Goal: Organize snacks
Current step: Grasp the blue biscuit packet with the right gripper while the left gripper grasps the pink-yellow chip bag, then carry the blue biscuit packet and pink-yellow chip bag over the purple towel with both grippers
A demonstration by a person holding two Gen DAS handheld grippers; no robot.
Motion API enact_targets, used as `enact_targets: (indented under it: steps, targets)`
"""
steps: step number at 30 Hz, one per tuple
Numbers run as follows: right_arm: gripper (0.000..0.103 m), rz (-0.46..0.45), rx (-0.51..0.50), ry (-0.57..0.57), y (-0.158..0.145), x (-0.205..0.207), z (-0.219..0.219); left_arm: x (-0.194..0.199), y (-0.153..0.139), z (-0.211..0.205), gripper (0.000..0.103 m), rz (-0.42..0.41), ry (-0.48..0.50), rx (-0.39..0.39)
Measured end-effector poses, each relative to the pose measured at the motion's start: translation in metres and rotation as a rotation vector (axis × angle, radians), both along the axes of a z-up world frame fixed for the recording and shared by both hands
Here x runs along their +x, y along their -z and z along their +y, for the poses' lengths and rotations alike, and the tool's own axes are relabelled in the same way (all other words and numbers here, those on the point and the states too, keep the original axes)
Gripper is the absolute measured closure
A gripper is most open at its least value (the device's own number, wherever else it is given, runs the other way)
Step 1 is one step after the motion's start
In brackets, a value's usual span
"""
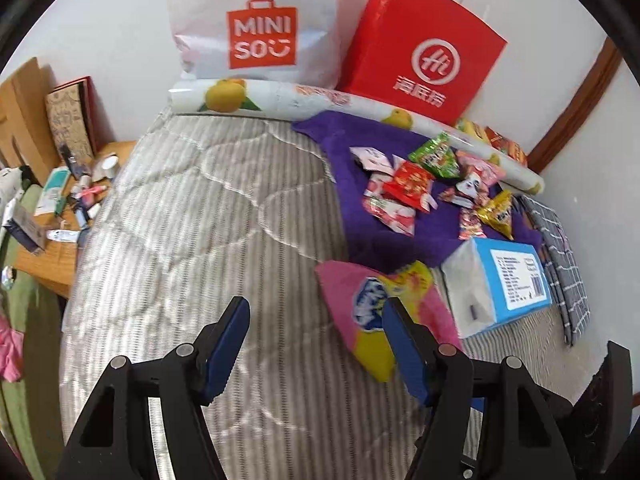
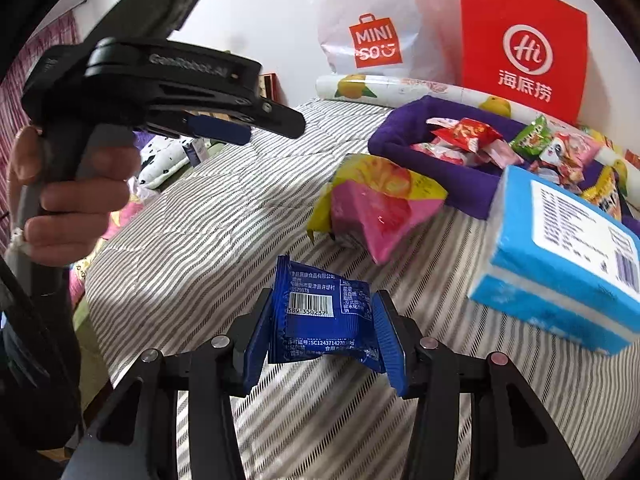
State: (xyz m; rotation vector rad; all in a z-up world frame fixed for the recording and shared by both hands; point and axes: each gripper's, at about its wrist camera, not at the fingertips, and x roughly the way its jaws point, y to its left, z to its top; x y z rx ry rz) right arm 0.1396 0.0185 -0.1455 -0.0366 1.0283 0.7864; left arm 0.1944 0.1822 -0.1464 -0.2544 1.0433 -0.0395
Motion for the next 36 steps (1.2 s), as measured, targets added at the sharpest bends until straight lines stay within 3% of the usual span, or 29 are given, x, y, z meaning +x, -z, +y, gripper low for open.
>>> enact_targets:
  steps: [6,12,16,21,24,26,36]
  targets:
    - [0.055,-0.019,0.022,0.077,-0.01,-0.009,-0.035,0.006,0.013,-0.025,0.036,0.015,0.034,-0.059]
    - [0.055,-0.035,-0.009,0.171,-0.011,-0.006,-0.08,0.015,0.036,-0.047,0.036,0.043,0.059,-0.03]
    - [0.055,-0.02,-0.014,0.244,-0.008,-0.003,-0.107,0.019,0.05,-0.055,0.034,0.071,0.089,-0.062]
    - [0.056,-0.029,-0.057,0.326,-0.001,-0.001,-0.131,0.017,0.056,-0.073,0.033,0.041,0.139,0.004]
    - [0.056,-0.011,-0.07,0.379,0.007,0.002,-0.145,0.016,0.058,-0.079,0.036,0.013,0.161,0.016]
    - [0.056,0.005,-0.07,0.408,0.012,0.005,-0.152,0.015,0.058,-0.08,0.048,-0.006,0.168,0.003]
    - [0.056,0.05,-0.038,0.489,0.019,0.009,-0.167,0.012,0.05,-0.069,0.055,-0.028,0.147,-0.028]
